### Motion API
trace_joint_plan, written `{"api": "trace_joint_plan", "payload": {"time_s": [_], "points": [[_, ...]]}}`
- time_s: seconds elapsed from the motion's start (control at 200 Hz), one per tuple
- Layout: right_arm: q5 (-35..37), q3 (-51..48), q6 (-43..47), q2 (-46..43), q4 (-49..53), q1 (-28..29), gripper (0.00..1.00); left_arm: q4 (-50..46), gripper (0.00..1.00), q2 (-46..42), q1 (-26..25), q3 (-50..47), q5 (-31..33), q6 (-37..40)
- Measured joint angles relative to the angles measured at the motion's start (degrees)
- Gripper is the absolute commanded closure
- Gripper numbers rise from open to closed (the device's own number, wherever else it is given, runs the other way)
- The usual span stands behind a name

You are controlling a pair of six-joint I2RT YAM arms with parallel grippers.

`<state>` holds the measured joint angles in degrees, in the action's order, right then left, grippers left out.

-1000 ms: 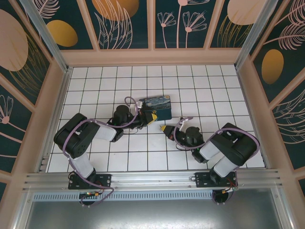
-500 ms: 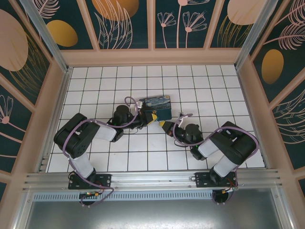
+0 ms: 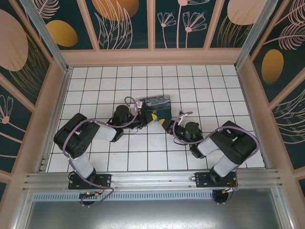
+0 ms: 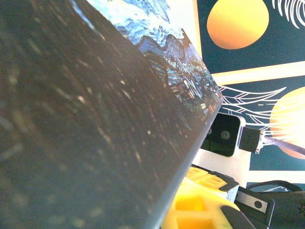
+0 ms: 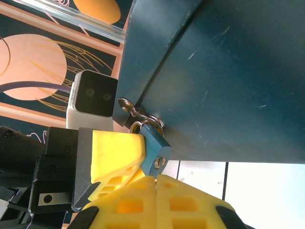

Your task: Unlock a padlock with a key

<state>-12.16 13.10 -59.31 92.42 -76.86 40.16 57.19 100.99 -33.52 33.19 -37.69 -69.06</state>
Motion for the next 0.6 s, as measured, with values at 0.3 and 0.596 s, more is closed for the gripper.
{"api": "trace_joint_plan", "payload": {"time_s": [0.3,0.596], "points": [[-0.50,0.66,-0.02,0.44,0.35,-0.09,1.00,-0.02,1.00,0.00,0.17,-0.04,0.07,0.48],[-2.62,0.85,-0.02,3.08,-2.58,-1.16,1.00,0.13,1.00,0.00,0.42,-0.42,0.02,0.33]]}}
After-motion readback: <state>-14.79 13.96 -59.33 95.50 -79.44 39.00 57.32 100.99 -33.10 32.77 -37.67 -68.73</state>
